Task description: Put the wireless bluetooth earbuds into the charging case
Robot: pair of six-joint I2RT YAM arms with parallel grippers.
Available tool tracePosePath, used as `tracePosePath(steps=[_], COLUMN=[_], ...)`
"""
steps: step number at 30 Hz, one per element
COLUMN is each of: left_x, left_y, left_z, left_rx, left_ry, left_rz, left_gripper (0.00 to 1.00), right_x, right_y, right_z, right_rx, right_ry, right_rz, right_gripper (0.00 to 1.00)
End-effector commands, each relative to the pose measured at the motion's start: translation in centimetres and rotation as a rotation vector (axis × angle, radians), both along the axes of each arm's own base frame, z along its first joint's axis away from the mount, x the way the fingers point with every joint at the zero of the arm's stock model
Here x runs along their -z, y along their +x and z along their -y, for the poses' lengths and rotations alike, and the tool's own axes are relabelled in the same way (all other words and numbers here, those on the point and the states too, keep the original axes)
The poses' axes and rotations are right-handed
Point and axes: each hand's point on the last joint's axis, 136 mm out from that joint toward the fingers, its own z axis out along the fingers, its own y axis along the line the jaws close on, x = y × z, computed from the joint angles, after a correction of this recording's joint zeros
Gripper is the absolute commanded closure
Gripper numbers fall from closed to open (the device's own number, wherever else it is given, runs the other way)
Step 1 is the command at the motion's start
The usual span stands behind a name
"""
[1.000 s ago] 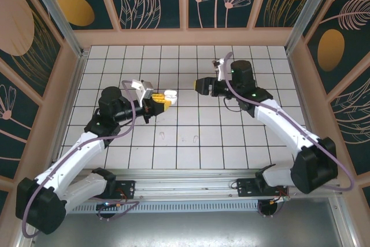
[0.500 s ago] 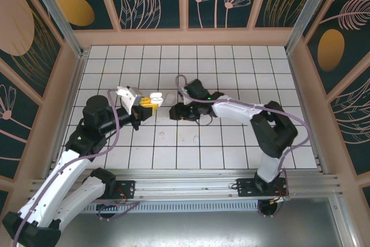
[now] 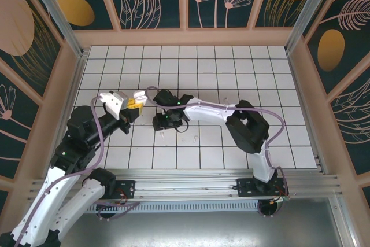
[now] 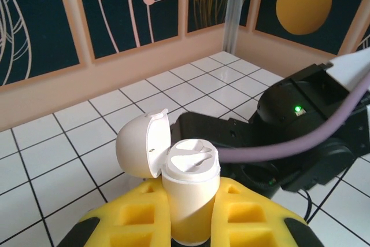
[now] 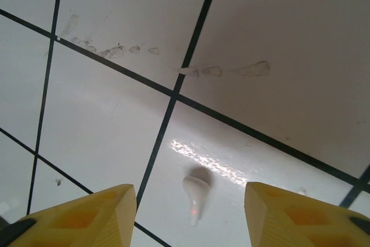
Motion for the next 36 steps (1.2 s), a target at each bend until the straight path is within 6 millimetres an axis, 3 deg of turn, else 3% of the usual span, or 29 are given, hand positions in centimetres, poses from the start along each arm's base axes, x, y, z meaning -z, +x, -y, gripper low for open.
tracePosePath(steps=[1,5,14,29,36], left_x=[-1.3,-1.4,-1.6,-2.0,-2.0], left_y=[-0.1,-0.4,-0.5,-0.7,-0.7], left_z=[-1.0,-1.1,-0.8,-0.5,-0.6], left_rx=[-0.041,-0.042,-0.024,-0.008,-0.01], left_ry=[0.022,0.015,0.008,-0.019,-0.014], left_rz=[0.031,0.038,0.043,0.053,0.056], left_gripper=[1.0,1.0,1.0,1.0,1.0], right_x=[1.2,1.7,2.4,3.2,3.5], right_y=[-0.5,-1.2,-1.8,-1.3,-2.4], right_z=[0.9,0.2,-0.7,0.2,-0.2], right_rx=[0.014,-0.006,-0.035,-0.046,-0.078], right_ry=[-0.123,-0.139,-0.187,-0.305,-0.315], right_rz=[0.016,0.013,0.025,0.062,0.045], right_gripper=[0.53,0.6,0.6,0.63,0.63])
